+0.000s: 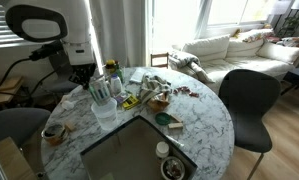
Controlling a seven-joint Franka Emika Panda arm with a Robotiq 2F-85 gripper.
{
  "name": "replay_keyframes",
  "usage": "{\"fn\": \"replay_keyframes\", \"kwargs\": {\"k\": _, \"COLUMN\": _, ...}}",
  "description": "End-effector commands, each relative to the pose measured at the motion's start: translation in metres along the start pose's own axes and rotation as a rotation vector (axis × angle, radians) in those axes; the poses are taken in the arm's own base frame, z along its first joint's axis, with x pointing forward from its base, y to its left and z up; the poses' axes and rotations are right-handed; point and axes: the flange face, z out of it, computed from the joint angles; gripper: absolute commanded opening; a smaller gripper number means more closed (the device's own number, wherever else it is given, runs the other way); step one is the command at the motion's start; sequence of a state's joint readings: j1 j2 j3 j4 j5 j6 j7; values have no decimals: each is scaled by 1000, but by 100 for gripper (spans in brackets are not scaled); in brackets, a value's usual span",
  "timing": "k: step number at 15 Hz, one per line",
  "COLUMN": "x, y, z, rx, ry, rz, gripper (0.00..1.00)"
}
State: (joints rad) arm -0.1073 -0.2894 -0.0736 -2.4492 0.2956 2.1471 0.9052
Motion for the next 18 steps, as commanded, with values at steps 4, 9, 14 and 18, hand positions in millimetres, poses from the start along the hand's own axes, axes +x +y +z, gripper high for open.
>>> {"fn": "replay_keyframes", "kwargs": {"k": 4, "x": 22, "y": 16, "z": 28, "rx": -10, "ry": -39, "rz": 51, "gripper": 36}}
{"fn": "replay_keyframes", "kwargs": {"k": 9, "x": 37, "y": 26, "z": 36, "rx": -73, "ry": -14, "rz": 98, "gripper": 74}}
{"fn": "replay_keyframes", "kwargs": {"k": 14, "x": 43, "y": 22, "z": 71, "rx": -176, "ry": 47, "rz": 163, "gripper": 100}}
{"fn": "replay_keyframes", "kwargs": {"k": 18, "x": 46, "y": 21, "z": 100, "rx": -229, "ry": 70, "rz": 191, "gripper": 73}}
